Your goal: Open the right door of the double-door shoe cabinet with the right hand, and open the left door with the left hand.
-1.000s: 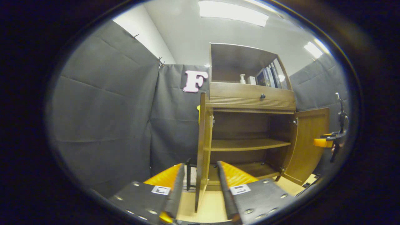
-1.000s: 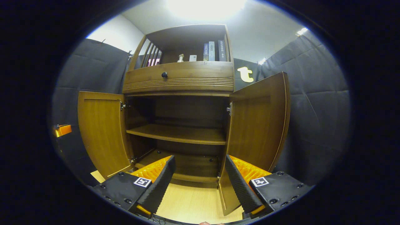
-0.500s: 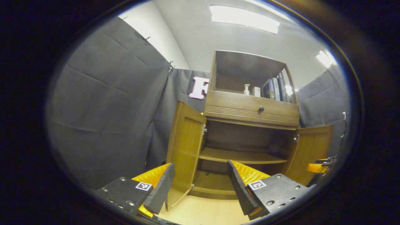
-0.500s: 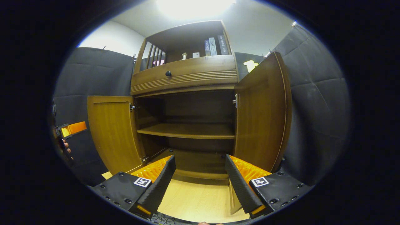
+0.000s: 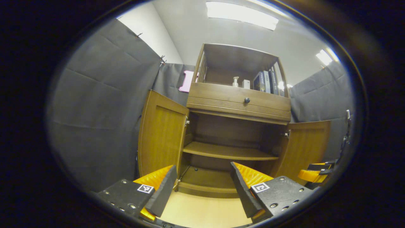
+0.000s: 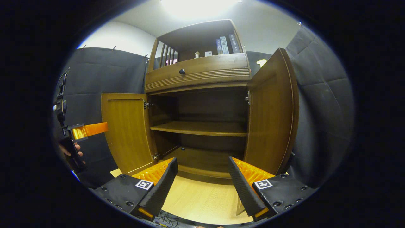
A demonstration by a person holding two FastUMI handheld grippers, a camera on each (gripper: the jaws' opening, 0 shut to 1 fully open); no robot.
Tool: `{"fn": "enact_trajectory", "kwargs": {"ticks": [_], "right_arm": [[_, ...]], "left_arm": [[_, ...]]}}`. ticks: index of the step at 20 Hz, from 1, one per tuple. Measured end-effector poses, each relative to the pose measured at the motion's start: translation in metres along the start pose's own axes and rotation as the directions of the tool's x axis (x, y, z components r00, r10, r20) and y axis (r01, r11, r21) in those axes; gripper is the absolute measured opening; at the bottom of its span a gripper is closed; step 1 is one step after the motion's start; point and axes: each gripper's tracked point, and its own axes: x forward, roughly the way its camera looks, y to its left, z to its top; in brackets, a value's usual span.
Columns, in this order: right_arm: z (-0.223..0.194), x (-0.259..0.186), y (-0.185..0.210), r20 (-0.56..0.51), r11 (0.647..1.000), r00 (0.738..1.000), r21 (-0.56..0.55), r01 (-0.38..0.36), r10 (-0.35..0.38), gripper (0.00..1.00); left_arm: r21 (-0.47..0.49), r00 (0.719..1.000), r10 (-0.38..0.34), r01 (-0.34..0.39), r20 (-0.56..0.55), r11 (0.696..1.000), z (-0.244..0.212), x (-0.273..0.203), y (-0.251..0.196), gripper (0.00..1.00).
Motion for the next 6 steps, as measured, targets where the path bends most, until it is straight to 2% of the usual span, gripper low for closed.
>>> {"fn": "enact_trajectory", "kwargs": {"ticks": [3,6], "right_arm": [[0.0003,-0.0027,-0.0023,0.004,1.000,1.000,-0.004,-0.006,0.006,1.00],[0.0009,-0.0033,-0.0007,0.014,1.000,1.000,0.022,-0.001,0.001,0.97]], "left_arm": [[0.022,1.000,0.007,-0.007,-0.003,1.000,-0.0006,-0.0049,-0.0062,0.95],[0.052,1.000,0.028,-0.028,0.005,0.998,0.0028,-0.0077,-0.0042,0.96]]}}
